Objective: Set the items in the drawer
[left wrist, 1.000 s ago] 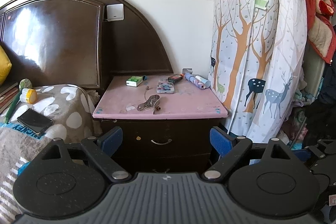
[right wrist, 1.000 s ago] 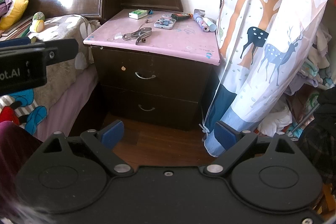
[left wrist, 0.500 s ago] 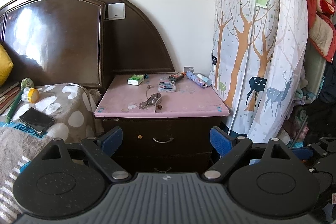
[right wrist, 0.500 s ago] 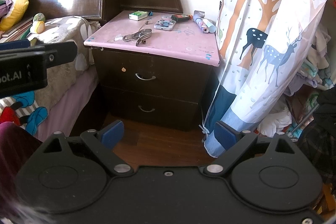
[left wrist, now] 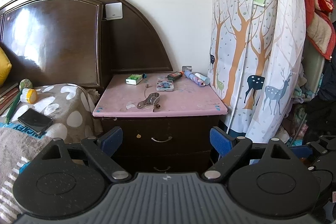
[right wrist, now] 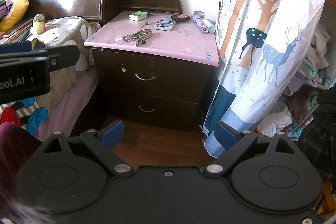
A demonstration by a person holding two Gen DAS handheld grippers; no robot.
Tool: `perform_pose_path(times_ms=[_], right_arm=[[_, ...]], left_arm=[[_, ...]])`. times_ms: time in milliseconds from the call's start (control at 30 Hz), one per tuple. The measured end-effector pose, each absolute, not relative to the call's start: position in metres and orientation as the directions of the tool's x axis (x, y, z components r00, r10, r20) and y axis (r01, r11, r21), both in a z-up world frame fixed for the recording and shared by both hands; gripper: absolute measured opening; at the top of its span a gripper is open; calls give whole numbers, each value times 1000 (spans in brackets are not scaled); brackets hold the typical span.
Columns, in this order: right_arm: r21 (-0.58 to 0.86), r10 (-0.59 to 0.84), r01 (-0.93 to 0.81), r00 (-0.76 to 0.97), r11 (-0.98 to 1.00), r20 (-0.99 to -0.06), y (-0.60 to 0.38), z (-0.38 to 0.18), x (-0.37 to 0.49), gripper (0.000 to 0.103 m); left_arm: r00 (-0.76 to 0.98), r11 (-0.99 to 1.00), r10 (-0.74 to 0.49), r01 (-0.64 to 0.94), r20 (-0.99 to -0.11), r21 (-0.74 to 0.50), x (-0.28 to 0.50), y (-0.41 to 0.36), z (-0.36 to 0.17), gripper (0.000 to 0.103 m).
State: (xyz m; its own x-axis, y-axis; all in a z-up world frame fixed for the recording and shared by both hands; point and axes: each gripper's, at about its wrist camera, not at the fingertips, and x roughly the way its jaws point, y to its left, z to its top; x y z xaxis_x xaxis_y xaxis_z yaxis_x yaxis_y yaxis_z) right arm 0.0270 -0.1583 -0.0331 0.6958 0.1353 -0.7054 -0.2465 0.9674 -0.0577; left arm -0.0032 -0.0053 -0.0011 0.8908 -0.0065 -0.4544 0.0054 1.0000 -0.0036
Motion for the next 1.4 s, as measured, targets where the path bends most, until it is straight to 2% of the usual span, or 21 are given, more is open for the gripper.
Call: perform_pose_path(times_ms=[733,1000,1167,1233,1267,1400], right_arm=[[-55,136,-243,698,968,-703,-156,-30,26,94],[-45,184,-300,689,953,-701,-152,-33,37,94],[4,250,-323,723,946,-644,-157,-42,52,94],[-9,261,-334,752,943,-605,-158,-45,58,101],[-24,262,-340,765,940,-588,-158,-47,61,101],[-166,245,-404,780,900,-576,-148,-61,80,101]], left_arm=[[895,1000,-22,17,-445,-16,-3,-2,2,91],[895,996,-44,6,-443,-86,12,10,-2,91],[896,992,-45,-13,-442,-126,38,24,-12,91],[901,993,-41,-10,-433,-116,50,27,-16,94],[904,994,-42,-5,-426,-108,57,28,-18,101],[914,998,-34,9,-405,-62,84,32,-27,102]])
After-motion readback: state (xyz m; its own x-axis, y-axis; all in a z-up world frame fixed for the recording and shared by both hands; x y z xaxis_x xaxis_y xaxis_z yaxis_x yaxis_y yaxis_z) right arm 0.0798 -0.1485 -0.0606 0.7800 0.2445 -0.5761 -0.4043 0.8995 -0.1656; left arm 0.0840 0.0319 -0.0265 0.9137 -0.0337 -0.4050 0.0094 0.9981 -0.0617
